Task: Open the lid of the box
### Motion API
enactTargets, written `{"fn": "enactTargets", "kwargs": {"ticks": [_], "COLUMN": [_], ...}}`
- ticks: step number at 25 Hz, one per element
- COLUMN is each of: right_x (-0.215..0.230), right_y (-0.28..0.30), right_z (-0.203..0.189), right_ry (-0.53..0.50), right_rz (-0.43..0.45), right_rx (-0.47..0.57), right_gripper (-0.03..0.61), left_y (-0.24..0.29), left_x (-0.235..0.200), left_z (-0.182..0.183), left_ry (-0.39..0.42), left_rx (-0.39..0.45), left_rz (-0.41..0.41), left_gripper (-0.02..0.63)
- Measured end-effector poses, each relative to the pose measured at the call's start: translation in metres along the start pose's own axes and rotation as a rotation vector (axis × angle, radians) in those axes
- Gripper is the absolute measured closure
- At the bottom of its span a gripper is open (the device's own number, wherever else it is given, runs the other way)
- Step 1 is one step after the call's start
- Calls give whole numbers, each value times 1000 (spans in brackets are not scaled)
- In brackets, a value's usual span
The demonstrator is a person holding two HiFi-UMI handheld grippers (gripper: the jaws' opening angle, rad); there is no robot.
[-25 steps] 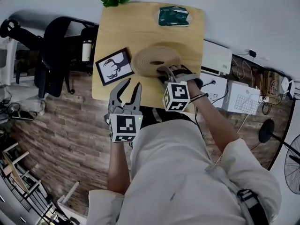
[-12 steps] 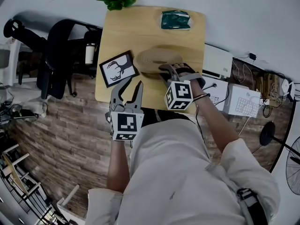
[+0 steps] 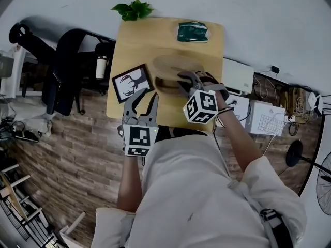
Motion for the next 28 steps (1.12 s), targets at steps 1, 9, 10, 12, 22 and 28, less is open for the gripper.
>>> {"fn": "enactTargets", "kwargs": {"ticks": [1, 9, 10, 12, 22, 28], "right_x": [4, 30, 33, 40, 64, 74], "right_y": [-4, -31, -34, -40, -65, -77], "right_z": [1, 3, 3, 2, -8, -16], "right_ry": [16, 133, 148, 198, 517, 685], "right_rz": [-9, -89, -102, -123, -107, -113], "right_rx": [5, 40, 41, 49, 123, 180], "right_gripper": [511, 511, 511, 511, 515, 517], "left_y": [0, 8, 8, 10, 18, 20], "left_x": [0, -3, -4, -5, -7, -8], "left_z": [1, 14, 16, 19, 32, 36], "left_ry": [-2, -1, -2, -3, -5, -17], "left_rx": [5, 53, 60, 69, 111, 124], "left_rz": [-2, -18, -16, -17, -39, -47], "left_gripper": [505, 512, 514, 518, 541, 554]}}
Point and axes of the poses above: the fingertips, and each gripper's own axes: y forward along the fingers, x to its right, z out of its top, the point moved 9 cm from there along -y, backward along the fingers, and after that the axes turned 13 degrees about -z, right-handed, at the moved point
